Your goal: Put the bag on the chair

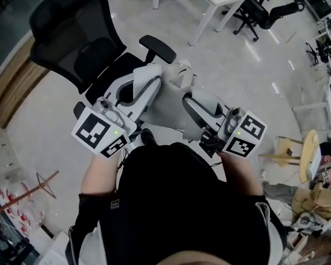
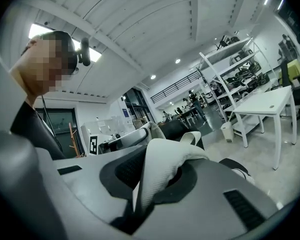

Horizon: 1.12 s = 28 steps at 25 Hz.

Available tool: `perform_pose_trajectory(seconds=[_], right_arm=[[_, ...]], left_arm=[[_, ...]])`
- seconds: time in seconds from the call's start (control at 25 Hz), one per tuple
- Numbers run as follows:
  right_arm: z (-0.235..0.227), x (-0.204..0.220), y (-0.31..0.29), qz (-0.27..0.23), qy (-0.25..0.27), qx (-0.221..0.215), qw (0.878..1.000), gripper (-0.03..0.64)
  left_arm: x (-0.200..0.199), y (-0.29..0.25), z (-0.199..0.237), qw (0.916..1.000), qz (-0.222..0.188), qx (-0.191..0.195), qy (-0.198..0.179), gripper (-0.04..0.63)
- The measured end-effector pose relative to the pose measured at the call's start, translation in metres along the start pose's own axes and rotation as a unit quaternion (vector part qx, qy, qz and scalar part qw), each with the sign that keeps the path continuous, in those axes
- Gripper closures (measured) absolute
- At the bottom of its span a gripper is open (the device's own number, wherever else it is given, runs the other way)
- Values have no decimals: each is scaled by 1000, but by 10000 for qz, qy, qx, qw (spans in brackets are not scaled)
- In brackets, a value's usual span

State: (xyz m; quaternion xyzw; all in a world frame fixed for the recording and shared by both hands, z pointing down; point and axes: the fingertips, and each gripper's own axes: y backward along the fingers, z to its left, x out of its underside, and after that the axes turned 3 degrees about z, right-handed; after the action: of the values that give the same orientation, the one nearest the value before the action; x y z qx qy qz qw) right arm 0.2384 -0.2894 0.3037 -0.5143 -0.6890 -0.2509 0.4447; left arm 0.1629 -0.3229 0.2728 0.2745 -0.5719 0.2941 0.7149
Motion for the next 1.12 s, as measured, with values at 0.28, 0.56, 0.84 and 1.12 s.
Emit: perform_pose_trajectory(seconds=[0.28, 0.56, 0.84, 1.12], right_arm=[[-30, -13, -65, 335, -254, -386, 9984, 566], [-45, -22, -109, 711, -325, -1137, 9904, 566], [-54, -15, -162, 1254, -534, -2049, 9692, 566], [-52, -8, -205, 1602, -390, -2460, 9551, 566]], left_arm=[[-6, -6, 80, 9982, 157, -570, 55, 543], [-7, 2, 129, 9897, 266, -1400, 157, 543], [2, 33, 177, 9710, 439, -2337, 261, 543], [4, 73, 200, 9532, 272, -2987, 390, 543]])
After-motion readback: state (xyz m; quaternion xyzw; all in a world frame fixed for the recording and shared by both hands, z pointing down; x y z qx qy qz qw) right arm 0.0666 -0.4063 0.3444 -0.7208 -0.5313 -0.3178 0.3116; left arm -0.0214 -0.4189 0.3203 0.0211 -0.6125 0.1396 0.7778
